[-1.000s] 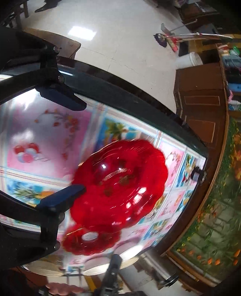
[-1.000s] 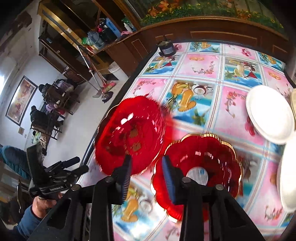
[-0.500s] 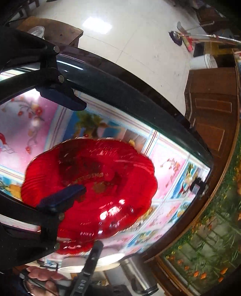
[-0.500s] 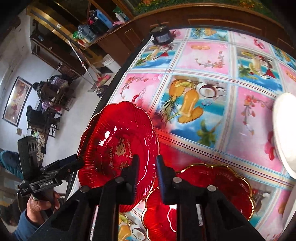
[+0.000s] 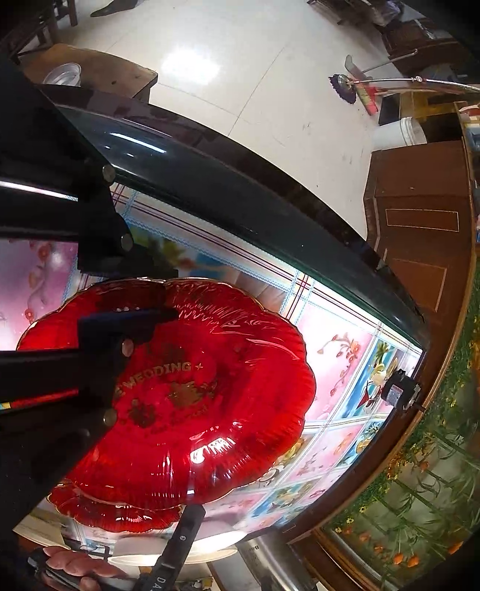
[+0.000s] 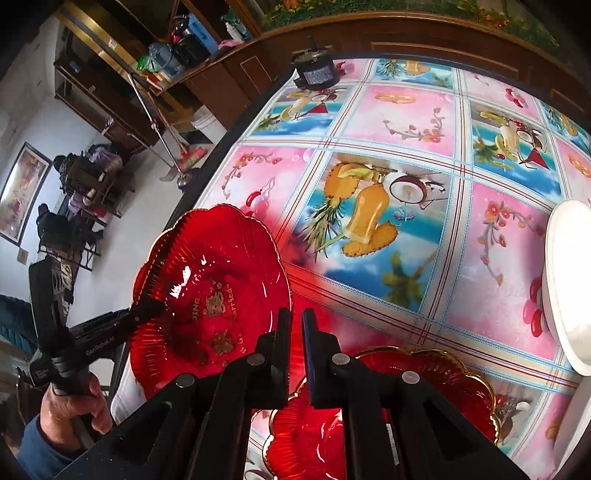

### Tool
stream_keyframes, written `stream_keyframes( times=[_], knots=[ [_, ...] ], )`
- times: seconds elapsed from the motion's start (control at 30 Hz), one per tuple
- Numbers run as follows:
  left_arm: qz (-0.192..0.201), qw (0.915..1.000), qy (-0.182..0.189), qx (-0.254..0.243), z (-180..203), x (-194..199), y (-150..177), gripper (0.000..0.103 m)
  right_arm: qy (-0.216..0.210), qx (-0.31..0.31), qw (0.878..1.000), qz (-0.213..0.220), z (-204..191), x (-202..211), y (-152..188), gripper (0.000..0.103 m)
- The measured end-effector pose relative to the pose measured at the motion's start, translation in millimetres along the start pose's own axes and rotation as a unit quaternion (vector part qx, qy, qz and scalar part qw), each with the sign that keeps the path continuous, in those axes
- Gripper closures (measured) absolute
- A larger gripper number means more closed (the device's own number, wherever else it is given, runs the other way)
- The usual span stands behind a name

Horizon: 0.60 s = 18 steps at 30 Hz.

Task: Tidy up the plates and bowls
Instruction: 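Grasp the rim of the large red plate with the left gripper, then carry the large red plate with the left gripper and lower it onto the table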

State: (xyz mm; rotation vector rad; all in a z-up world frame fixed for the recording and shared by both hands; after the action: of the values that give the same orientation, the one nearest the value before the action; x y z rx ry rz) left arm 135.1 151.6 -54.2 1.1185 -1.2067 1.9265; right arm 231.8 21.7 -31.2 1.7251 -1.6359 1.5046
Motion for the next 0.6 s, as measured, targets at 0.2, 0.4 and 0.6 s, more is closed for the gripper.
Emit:
stream_keyframes(
  times=[0.2, 0.4, 0.6],
  knots=[
    [0.004, 1.0000, -0.002, 0.000, -2.0, 1.4, 1.9, 0.089, -0.012, -0.003, 1.000, 0.000, -6.5, -3.6, 3.1, 0.094],
    [0.011, 0.9998, -0.015, -0.010, -1.5, 7.5, 7.8, 0.089, -0.007, -0.002, 1.000, -0.010, -7.2, -9.7, 14.4, 0.095],
    [0.029, 0.9994, -0.015, -0.014, -3.4, 42.3, 39.2, 0.089, -0.030, -0.013, 0.999, -0.012, -18.8, 11.2, 43.0, 0.095]
  ],
)
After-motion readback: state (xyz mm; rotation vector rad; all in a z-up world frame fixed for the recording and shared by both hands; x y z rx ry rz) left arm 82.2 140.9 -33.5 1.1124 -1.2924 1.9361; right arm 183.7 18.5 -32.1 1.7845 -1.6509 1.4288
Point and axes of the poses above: each gripper's, at about its wrist camera, not at the fingertips, and x roughly against the way its jaws point, z to its right, y to its underside, the point moved 9 cm from there along -x, roughly the way its jaws point, and after that the axes turned 3 degrees about z, right-handed, at the moved point
